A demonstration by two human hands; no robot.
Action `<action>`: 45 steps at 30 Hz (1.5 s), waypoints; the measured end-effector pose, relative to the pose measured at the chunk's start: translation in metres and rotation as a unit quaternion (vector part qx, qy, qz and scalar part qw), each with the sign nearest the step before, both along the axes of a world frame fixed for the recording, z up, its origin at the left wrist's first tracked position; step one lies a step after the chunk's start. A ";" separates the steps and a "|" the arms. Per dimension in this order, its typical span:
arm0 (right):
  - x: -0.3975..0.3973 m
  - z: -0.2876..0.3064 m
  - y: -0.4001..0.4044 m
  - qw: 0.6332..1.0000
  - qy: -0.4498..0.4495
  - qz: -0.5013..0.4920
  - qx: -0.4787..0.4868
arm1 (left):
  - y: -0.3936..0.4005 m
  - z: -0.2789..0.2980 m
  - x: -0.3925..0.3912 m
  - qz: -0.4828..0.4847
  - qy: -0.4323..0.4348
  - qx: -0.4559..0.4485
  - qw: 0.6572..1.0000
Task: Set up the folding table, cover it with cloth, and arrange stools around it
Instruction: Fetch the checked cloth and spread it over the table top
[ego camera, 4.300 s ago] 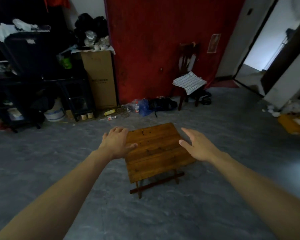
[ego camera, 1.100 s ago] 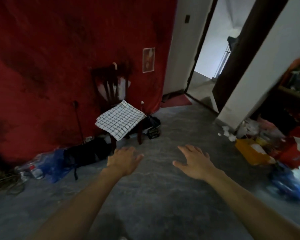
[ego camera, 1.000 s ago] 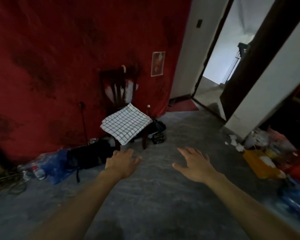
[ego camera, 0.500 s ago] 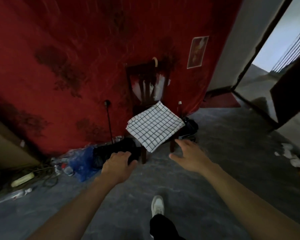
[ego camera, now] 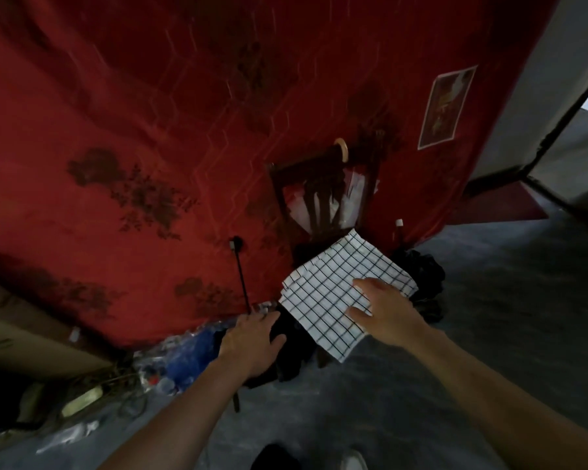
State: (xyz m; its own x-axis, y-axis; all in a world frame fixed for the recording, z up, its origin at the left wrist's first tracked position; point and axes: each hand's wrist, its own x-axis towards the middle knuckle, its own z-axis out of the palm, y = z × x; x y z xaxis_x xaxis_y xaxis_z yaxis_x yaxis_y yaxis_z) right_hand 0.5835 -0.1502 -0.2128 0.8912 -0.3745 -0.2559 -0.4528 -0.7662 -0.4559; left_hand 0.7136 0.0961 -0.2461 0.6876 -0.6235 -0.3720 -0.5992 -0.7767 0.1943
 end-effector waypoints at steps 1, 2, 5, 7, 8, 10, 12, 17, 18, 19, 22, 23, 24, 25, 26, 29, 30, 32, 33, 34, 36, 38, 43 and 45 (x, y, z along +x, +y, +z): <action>0.013 -0.003 -0.004 1.000 -0.006 -0.008 0.000 | -0.005 -0.005 0.014 -0.010 0.004 0.002 1.000; 0.026 -0.006 -0.005 1.000 -0.008 -0.016 -0.004 | -0.009 -0.011 0.028 -0.019 0.010 0.002 1.000; 0.061 -0.022 -0.003 0.999 0.001 -0.037 -0.027 | -0.023 -0.032 0.069 -0.064 0.021 -0.006 0.998; 0.082 -0.041 0.001 0.998 0.019 -0.053 -0.037 | -0.033 -0.052 0.100 -0.089 0.034 -0.021 0.995; 0.091 -0.052 0.004 0.997 0.033 -0.060 -0.040 | -0.038 -0.061 0.116 -0.103 0.042 -0.024 0.993; 0.109 -0.077 0.010 0.994 0.067 -0.073 -0.041 | -0.047 -0.083 0.148 -0.152 0.047 -0.019 0.987; 0.127 -0.104 0.015 0.991 0.100 -0.077 -0.037 | -0.053 -0.108 0.175 -0.201 0.040 -0.007 0.979; 0.157 -0.167 0.030 0.984 0.116 -0.135 -0.001 | -0.060 -0.163 0.219 -0.244 0.051 -0.001 0.968; 0.160 -0.182 0.031 0.983 0.114 -0.146 0.003 | -0.062 -0.175 0.224 -0.252 0.053 0.000 0.966; 0.162 -0.197 0.032 0.981 0.117 -0.154 0.012 | -0.064 -0.187 0.227 -0.258 0.058 0.001 0.964; 0.162 -0.248 0.033 0.976 0.129 -0.174 0.033 | -0.069 -0.226 0.237 -0.268 0.073 -0.001 0.961; 0.162 -0.264 0.034 0.974 0.135 -0.178 0.038 | -0.070 -0.240 0.239 -0.274 0.077 -0.001 0.959; 0.162 -0.279 0.036 0.973 0.138 -0.182 0.041 | -0.072 -0.254 0.241 -0.282 0.080 0.001 0.956; 0.163 -0.293 0.038 0.972 0.136 -0.187 0.042 | -0.074 -0.268 0.242 -0.292 0.080 0.005 0.953; 0.165 -0.307 0.039 0.971 0.130 -0.193 0.042 | -0.078 -0.281 0.244 -0.301 0.077 0.008 0.951; 0.173 -0.342 0.041 0.971 0.124 -0.201 0.038 | -0.096 -0.318 0.251 -0.329 0.058 -0.004 0.942; 0.176 -0.353 0.041 0.971 0.125 -0.202 0.037 | -0.103 -0.330 0.253 -0.343 0.052 -0.006 0.938; 0.182 -0.372 0.042 0.969 0.125 -0.211 0.035 | -0.117 -0.351 0.254 -0.379 0.034 -0.005 0.925; 0.184 -0.381 0.043 0.968 0.126 -0.215 0.033 | -0.125 -0.362 0.254 -0.401 0.022 -0.003 0.916; 0.187 -0.390 0.044 0.968 0.127 -0.216 0.027 | -0.131 -0.372 0.253 -0.423 0.009 0.002 0.906; 0.190 -0.410 0.046 0.968 0.137 -0.210 0.011 | -0.142 -0.394 0.251 -0.455 -0.005 0.024 0.890; 0.191 -0.428 0.047 0.966 0.152 -0.208 -0.003 | -0.147 -0.414 0.251 -0.476 -0.010 0.043 0.878; 0.185 -0.460 0.057 0.960 0.142 -0.239 -0.027 | -0.149 -0.437 0.255 -0.492 -0.041 -0.003 0.870; 0.184 -0.467 0.060 0.956 0.138 -0.254 -0.042 | -0.149 -0.441 0.256 -0.491 -0.046 -0.020 0.870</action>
